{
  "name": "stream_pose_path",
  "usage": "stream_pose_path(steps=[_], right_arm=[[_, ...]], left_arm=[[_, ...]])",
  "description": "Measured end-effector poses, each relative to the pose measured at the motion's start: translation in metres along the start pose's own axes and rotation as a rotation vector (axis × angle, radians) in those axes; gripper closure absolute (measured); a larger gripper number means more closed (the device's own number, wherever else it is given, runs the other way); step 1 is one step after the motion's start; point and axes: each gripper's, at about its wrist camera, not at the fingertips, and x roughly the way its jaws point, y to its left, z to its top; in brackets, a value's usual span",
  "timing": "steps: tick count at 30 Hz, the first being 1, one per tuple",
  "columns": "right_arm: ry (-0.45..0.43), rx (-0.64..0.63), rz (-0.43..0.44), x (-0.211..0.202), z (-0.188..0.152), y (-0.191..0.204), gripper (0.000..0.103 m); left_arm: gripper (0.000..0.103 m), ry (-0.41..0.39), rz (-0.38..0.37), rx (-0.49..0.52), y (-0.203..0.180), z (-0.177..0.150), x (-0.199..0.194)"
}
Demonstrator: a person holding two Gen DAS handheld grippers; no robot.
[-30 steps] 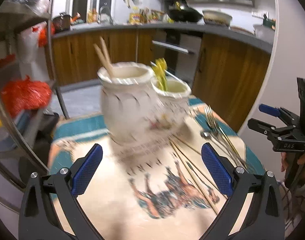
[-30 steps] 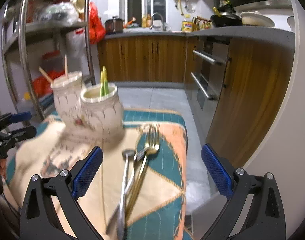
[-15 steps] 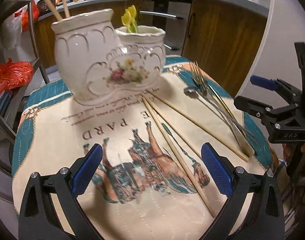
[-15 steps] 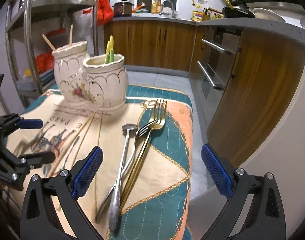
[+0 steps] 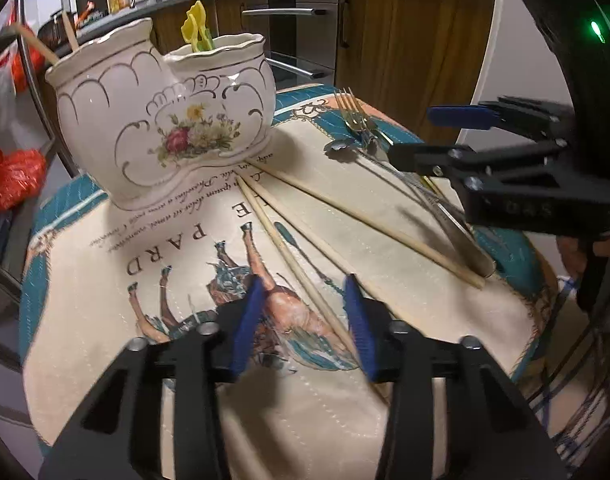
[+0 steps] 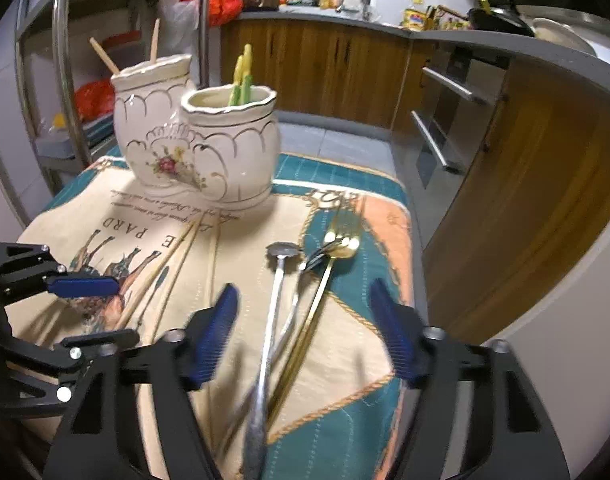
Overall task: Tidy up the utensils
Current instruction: 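Grasp a wooden chopstick with the left tool while the right tool grasps a silver spoon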
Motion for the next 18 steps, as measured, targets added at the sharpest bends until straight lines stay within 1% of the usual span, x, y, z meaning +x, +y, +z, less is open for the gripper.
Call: stream_pose_path(steps=[1, 2, 3, 4, 6, 8, 11, 18], right_arm=[[0.006, -0.003, 0.01, 0.002, 0.001, 0.002, 0.05], [0.015, -0.006, 0.026, 0.004, 0.003, 0.004, 0.055], [0.024, -0.01, 0.039, 0.007, 0.005, 0.006, 0.061], [0.035, -0.012, 0.05, 0.01, 0.006, 0.008, 0.064], [0.055, -0.011, 0.067, 0.015, 0.008, 0.011, 0.075], [0.074, -0.007, 0.083, 0.02, 0.009, 0.013, 0.079], [0.094, 0.001, 0.08, 0.027, 0.009, 0.015, 0.084], [0.114, 0.005, 0.035, 0.036, 0.013, 0.018, 0.084]], left_arm=[[0.078, 0.001, -0.002, 0.004, 0.001, 0.001, 0.0], [0.086, 0.003, -0.003, 0.007, 0.001, 0.001, -0.001], [0.089, 0.004, -0.001, 0.011, 0.002, 0.001, -0.001], [0.09, 0.005, 0.008, 0.023, 0.002, 0.0, -0.002], [0.094, 0.006, 0.006, 0.034, 0.005, -0.003, -0.005], [0.097, 0.007, 0.003, 0.034, 0.01, -0.004, -0.007], [0.098, 0.01, 0.007, 0.027, 0.019, -0.006, -0.011], [0.098, 0.019, 0.001, 0.025, 0.036, -0.014, -0.019]])
